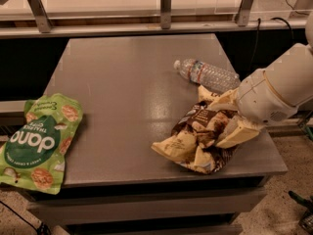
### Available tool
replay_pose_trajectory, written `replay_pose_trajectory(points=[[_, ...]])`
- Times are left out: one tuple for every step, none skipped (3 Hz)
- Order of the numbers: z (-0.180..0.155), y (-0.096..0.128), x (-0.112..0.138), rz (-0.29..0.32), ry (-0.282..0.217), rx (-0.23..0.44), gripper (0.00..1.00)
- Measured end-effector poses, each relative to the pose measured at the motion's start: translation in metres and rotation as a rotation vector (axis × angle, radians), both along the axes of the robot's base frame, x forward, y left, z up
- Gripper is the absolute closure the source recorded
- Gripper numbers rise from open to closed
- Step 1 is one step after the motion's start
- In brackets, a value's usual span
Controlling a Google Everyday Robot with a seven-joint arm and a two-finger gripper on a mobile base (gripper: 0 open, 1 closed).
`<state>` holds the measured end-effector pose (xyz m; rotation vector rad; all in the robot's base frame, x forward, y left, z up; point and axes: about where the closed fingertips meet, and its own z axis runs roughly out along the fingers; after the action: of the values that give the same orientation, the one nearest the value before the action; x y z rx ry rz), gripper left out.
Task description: Move brown chip bag near green rice chip bag
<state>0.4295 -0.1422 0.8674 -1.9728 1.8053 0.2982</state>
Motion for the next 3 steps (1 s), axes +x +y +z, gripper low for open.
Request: replay_pose_trajectory(points=[[0.000,0.002,0.000,0.009,0.003,0.005,1.00],[0.011,0.025,0.009,0.087,-0.017,0.003,1.00],[0.030,0.054,0.022,0.164,-0.056,0.011,1.00]])
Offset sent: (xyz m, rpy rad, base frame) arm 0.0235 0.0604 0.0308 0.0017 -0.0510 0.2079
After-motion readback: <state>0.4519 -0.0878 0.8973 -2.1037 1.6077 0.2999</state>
